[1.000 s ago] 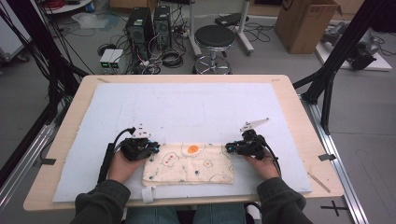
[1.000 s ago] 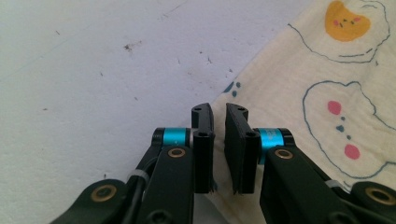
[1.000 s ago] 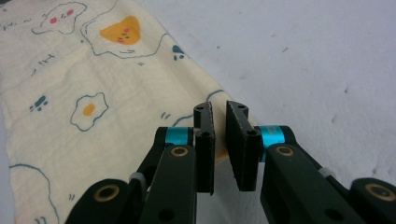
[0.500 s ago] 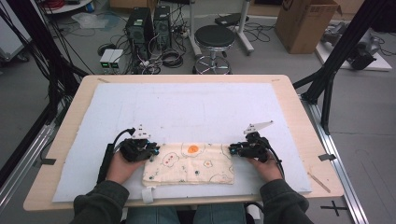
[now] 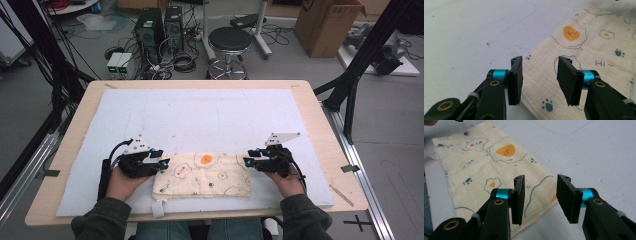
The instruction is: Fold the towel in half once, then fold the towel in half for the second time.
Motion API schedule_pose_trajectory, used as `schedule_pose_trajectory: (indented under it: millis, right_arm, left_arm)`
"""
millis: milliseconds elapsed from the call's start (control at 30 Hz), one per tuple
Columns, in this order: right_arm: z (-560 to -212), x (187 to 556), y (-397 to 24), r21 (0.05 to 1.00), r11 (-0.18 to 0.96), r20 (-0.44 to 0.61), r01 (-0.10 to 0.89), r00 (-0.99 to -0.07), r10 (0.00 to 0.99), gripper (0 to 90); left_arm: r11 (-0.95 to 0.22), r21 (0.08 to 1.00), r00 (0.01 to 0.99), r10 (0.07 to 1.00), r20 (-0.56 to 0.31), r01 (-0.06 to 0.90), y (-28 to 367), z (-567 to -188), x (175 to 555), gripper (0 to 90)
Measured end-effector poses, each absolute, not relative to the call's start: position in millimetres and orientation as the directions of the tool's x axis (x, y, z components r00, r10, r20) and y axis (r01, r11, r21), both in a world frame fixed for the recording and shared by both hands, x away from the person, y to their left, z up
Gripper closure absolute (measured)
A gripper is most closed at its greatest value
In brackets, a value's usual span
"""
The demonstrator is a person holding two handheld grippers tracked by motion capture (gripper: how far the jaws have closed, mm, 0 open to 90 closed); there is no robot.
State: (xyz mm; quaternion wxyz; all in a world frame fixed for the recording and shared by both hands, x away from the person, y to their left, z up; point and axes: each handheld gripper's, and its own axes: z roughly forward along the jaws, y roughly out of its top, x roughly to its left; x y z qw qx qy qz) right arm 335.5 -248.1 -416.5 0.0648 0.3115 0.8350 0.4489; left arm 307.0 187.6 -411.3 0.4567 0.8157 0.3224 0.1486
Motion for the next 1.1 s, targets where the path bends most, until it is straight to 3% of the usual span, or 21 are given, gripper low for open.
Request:
schedule_pose_trajectory:
  millis: [233, 633, 1100]
  right_arm:
    - [-410.1, 329.3, -250.4, 0.811, 0.392, 0.151, 0.436, -0.801, 0.579, 49.6]
    - [-409.4, 330.8, -249.6, 0.817, 0.391, 0.124, 0.423, -0.792, 0.598, 43.8]
    - [-409.1, 331.9, -248.2, 0.822, 0.392, 0.112, 0.414, -0.791, 0.601, 43.3]
  left_arm:
    - [-0.362, 0.847, 0.738, 0.672, -0.053, 0.39, 192.1, -408.9, 306.6, 50.7]
    - [-0.353, 0.849, 0.728, 0.683, -0.053, 0.393, 193.4, -408.0, 306.9, 47.3]
    - [-0.353, 0.85, 0.735, 0.675, -0.058, 0.391, 193.0, -408.3, 307.3, 46.8]
